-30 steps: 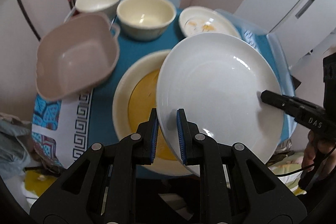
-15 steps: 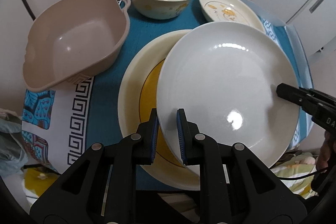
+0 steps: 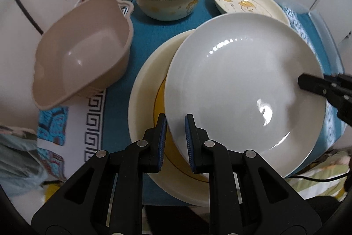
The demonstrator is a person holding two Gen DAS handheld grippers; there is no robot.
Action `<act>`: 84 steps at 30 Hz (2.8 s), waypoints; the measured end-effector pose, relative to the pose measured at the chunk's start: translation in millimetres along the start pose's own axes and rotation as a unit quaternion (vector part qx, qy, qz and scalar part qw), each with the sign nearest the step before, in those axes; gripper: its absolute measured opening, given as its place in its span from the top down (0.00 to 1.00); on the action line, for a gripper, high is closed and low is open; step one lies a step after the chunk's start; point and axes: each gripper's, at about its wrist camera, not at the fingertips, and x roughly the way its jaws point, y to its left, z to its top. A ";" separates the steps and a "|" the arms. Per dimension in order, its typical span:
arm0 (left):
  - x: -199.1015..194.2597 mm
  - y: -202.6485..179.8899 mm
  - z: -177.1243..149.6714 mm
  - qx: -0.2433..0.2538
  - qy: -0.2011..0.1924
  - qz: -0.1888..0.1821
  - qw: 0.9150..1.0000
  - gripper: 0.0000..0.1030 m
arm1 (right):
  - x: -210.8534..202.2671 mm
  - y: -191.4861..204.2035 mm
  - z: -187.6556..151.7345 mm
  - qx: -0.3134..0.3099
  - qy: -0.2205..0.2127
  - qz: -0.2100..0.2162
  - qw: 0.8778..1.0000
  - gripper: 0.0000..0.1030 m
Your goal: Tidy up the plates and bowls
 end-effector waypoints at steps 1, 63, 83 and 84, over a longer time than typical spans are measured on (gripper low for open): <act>-0.9 -1.8 0.1 0.006 -0.002 0.008 1.000 0.85 | 0.8 1.8 0.6 -0.007 0.000 -0.006 1.000 0.86; 8.6 -61.8 136.1 -0.118 -0.010 -0.096 0.988 0.12 | -18.3 -144.9 116.4 0.040 0.011 0.027 0.999 0.00; 99.3 -65.6 156.3 -0.135 0.076 -0.080 0.985 0.77 | 78.7 -168.3 128.8 0.029 0.086 0.103 0.991 0.72; 99.3 -66.3 156.2 -0.135 0.074 -0.081 0.985 0.79 | 79.8 -168.7 128.9 0.028 0.087 0.105 0.990 0.77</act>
